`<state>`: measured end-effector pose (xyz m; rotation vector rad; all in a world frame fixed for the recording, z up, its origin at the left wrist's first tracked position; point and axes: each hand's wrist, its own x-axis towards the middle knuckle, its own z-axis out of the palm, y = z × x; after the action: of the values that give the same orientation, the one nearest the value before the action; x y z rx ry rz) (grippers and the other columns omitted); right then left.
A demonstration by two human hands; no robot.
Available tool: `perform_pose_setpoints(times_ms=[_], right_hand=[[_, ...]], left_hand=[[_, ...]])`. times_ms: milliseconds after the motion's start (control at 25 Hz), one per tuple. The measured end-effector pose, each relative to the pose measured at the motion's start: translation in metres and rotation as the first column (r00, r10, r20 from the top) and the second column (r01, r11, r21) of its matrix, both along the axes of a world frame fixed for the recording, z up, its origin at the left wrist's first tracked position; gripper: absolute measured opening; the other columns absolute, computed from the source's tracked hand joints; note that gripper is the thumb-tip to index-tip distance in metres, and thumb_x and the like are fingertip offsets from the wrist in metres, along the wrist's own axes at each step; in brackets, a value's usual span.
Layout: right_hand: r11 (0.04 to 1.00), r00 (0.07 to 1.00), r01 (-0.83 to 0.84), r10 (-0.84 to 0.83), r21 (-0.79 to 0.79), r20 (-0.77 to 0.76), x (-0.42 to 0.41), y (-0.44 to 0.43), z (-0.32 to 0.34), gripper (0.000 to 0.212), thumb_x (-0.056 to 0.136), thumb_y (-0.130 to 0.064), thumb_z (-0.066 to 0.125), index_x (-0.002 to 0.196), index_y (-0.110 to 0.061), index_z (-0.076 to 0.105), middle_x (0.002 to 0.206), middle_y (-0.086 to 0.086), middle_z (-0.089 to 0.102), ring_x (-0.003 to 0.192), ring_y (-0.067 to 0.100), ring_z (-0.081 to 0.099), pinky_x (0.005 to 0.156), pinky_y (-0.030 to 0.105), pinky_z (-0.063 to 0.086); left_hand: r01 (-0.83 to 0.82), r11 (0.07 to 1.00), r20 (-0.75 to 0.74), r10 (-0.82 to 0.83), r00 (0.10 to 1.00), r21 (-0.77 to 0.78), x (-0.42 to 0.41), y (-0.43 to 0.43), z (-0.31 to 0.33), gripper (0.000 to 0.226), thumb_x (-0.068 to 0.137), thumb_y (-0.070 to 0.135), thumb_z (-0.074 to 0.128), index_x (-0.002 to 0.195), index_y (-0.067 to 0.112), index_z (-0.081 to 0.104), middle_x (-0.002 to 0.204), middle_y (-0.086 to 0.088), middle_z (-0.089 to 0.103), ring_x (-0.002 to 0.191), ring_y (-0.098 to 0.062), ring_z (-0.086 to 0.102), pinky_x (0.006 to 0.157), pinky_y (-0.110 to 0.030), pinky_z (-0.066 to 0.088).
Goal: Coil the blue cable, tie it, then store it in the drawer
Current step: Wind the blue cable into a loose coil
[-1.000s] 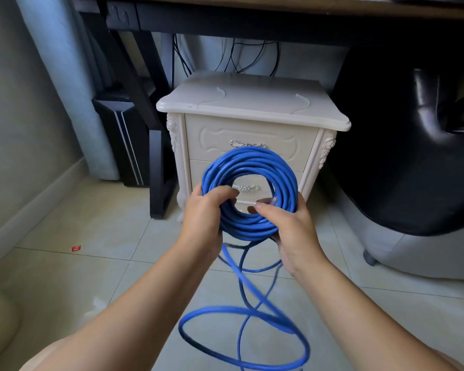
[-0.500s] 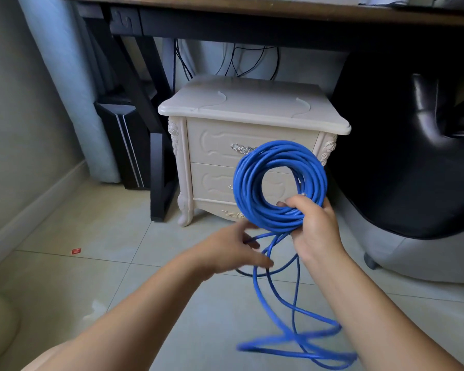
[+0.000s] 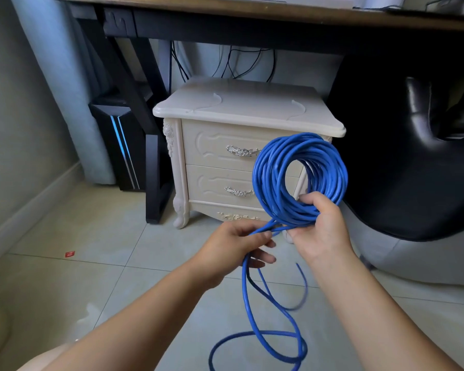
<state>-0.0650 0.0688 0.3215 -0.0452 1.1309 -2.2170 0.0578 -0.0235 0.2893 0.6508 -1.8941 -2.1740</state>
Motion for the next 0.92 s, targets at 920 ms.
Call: perform_pose_setpoints(times_ms=[920], right_hand=[[0.885,0.832,0.312,-0.079,0.345,-0.549,0.007,0.007,-0.013,0.033,0.074,0.007,0.062,0.094,-0.018,0.055,0.074,-0.006,0.052,0.06,0.004,0.05,0.061,0.018,0.044]], left_hand=[[-0.171,0.923,0.047,0.198,0.979,-0.344,0.017,-0.058,0.016,0.061,0.083,0.017,0.072,0.138,0.037,0.051,0.138,0.002,0.052,0.123,-0.009,0.052,0.097,-0.027,0.046]])
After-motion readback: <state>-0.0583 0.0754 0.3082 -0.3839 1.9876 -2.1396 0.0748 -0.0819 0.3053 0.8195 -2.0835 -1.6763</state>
